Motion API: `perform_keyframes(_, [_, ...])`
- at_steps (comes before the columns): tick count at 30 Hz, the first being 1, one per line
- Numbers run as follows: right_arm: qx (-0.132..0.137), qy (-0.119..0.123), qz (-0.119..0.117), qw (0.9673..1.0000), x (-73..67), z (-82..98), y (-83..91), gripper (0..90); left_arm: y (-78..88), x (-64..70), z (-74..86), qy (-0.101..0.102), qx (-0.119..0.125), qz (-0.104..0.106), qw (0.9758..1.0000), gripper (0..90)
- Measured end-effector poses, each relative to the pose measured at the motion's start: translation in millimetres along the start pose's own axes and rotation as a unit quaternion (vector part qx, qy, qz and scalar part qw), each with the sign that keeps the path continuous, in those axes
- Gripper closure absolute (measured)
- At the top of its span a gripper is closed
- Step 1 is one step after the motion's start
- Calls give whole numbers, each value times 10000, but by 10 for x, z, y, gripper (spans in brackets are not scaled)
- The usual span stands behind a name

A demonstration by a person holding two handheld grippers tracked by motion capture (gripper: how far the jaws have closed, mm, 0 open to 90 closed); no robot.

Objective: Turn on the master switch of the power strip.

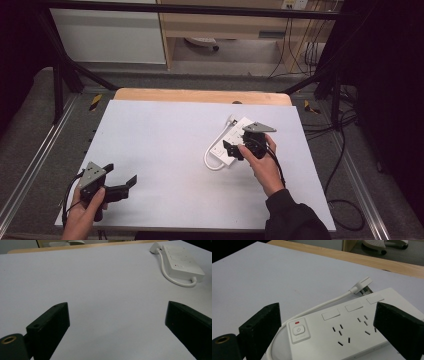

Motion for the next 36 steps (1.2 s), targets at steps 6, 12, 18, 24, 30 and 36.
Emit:
perform_keyframes(6, [151, 62, -32, 9999, 39, -29, 122, 80, 1, 1, 1, -10, -9, -1, 10000, 56])
perform_keyframes(12, [251, 50, -48, 9997, 100, -26, 255, 80, 0, 0, 2, -10, -9, -3, 10000, 56])
perform_keyframes(18, [351, 35, -65, 9994, 128, -13, 376, 80, 0, 0, 3, -5, -13, -5, 10000, 56])
perform_keyframes(24, [442, 35, -37, 9990, 161, 21, 519, 80, -1, 1, 2, 0, -10, -5, 10000, 56])
perform_keyframes(30, [476, -1, -79, 9988, 178, 99, 642, 69, -2, 1, 4, 1, -18, -7, 10000, 56])
perform_keyframes(36, [537, 18, -37, 9985, 203, 195, 770, 69, -3, 0, 6, 6, -23, -12, 10000, 56])
Point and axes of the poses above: each handheld gripper's, and its own axes: y roughly backward along the jaws, z roughly out of its underside, x roughly to its right, the point moved 7 cm from there along -y, roughly forward along the jaws, and after that the axes turned 15 degrees about -z, right-handed, at the moved point
